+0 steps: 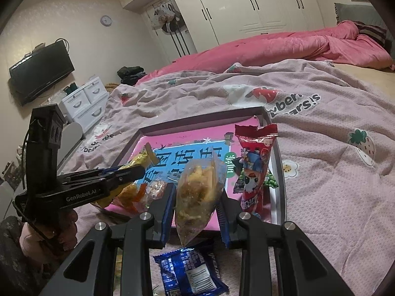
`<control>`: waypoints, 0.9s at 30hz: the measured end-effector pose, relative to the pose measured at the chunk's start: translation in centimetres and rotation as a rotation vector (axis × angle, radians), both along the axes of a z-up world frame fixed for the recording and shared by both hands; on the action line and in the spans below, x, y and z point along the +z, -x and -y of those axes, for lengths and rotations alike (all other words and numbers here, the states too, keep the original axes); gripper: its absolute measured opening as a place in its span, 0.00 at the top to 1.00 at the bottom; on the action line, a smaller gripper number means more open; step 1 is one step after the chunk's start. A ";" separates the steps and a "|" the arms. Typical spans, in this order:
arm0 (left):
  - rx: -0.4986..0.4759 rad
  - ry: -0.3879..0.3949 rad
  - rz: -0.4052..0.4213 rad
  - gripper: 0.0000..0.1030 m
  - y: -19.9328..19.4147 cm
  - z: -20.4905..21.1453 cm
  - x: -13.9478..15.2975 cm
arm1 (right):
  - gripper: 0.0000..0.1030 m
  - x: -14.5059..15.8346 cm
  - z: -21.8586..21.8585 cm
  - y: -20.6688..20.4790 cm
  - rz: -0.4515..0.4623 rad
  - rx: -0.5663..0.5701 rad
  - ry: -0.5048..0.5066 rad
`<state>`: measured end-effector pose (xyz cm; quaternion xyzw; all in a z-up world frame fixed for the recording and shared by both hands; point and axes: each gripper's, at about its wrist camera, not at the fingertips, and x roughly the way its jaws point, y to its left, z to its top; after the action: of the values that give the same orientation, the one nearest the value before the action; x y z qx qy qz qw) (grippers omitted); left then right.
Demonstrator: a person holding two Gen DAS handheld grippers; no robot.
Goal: Organize snacks
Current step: 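Lift the yellow pack and cracker bag and carry both over the tray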
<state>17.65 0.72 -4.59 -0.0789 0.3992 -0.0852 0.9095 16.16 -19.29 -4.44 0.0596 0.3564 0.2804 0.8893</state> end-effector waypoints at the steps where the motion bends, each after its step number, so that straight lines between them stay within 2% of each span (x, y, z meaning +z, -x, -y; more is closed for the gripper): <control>1: -0.003 0.001 -0.002 0.79 -0.1 0.1 -0.1 | 0.69 0.0 0.0 -0.1 -0.001 -0.001 0.002; 27: -0.065 -0.011 -0.023 0.79 -0.4 1.3 -1.0 | 0.69 -1.7 -1.3 -1.9 -0.015 0.015 0.065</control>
<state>18.00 -0.62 -5.58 -0.0620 0.4124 -0.1114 0.9020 18.04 -17.95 -6.10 0.0301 0.3725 0.2749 0.8859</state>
